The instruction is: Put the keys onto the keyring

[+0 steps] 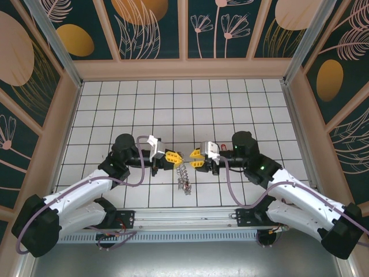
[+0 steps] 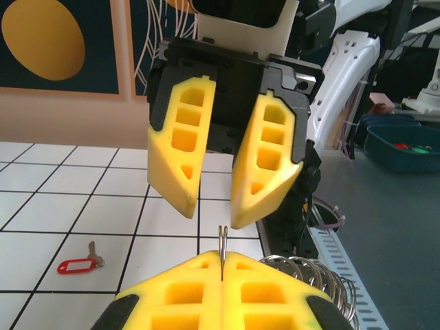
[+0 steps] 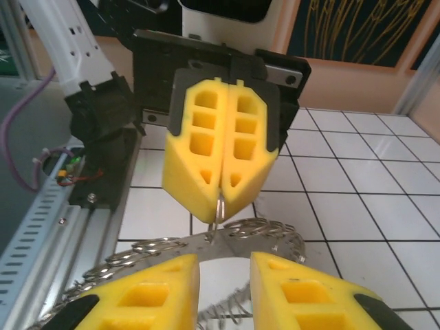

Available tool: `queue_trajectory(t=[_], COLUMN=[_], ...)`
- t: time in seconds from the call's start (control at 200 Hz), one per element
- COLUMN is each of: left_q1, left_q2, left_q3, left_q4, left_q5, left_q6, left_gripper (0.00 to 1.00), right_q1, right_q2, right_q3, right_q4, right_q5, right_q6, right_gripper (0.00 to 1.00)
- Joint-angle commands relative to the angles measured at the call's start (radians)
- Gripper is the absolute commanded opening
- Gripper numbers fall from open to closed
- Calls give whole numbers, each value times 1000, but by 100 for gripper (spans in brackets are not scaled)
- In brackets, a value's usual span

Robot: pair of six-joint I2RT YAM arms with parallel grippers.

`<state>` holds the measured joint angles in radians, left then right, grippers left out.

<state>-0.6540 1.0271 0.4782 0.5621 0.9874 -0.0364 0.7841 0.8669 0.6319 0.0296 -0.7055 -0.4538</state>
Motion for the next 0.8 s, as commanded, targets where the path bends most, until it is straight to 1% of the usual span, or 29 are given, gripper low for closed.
queue_trajectory(t=[0.0, 0.145, 0.305, 0.4, 0.48, 0.796], left_q1=[-3, -2, -4, -6, -10, -40], left_q2=[-19, -19, -8, -1, 4, 34], left_q3=[-11, -39, -49, -58, -65, -102], left_q4=[154, 245, 289, 324, 354, 477], left_q5=[2, -9, -8, -11, -17, -65], left_q6=[-64, -114, -131, -143, -155, -216], left_gripper=[0, 0, 0, 0, 0, 0], right_q1=[-3, 6, 26, 33, 43, 73], right_q2=[4, 15, 33, 45, 56, 67], right_q3=[-26, -49, -61, -70, -75, -104], right_q4=[120, 196, 252, 295, 317, 418], right_q5=[-72, -60, -9, 1, 7, 44], right_q6=[47, 85, 107, 130, 137, 175], right_gripper=[27, 27, 26, 23, 22, 20])
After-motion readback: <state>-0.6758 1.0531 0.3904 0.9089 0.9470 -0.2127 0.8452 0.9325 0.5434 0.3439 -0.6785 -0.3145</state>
